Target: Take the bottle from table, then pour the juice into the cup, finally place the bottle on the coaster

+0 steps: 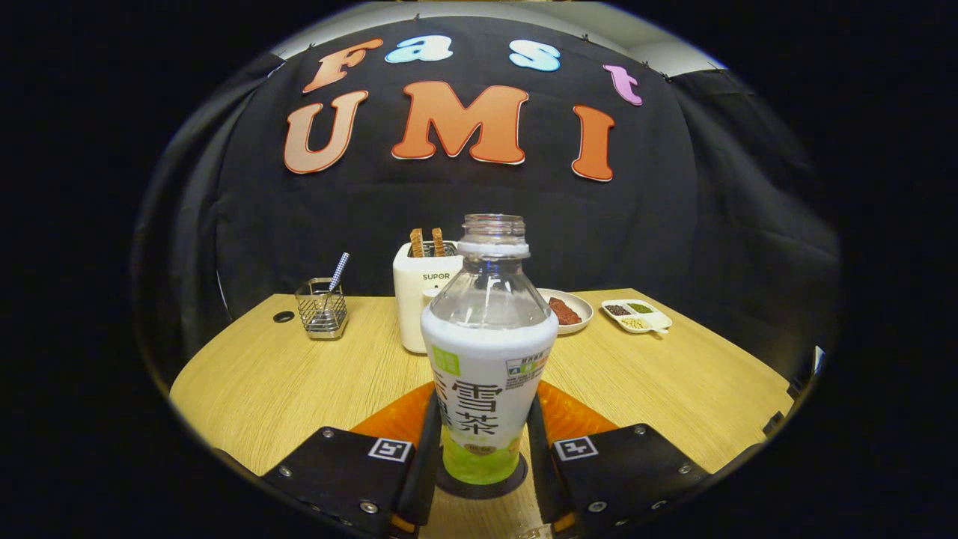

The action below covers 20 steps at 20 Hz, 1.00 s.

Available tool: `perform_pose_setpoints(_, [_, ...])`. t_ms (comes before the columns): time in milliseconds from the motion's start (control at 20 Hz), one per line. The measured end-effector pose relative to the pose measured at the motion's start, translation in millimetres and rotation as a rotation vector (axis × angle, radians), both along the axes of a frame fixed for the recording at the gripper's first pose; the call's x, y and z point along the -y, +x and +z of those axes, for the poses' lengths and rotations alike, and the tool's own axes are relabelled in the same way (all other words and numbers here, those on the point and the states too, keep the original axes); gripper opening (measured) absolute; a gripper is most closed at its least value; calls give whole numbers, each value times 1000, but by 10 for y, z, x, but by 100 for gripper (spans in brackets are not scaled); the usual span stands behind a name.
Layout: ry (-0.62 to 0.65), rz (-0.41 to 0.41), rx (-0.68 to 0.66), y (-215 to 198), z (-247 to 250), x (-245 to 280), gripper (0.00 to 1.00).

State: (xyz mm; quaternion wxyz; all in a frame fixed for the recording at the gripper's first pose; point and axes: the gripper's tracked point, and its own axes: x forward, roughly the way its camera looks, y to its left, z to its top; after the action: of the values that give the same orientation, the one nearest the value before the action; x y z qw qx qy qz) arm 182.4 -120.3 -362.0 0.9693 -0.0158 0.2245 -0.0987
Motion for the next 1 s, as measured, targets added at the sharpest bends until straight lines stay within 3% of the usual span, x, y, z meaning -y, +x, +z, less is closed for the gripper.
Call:
perform_pose_setpoints(300, [-51,13,25,28,-125,-80,59])
perform_pose_setpoints(800, [14,-34,20,-73,-176,-10,68])
perform_pose_setpoints(1000, [37,-31,52,-126,20,4,87])
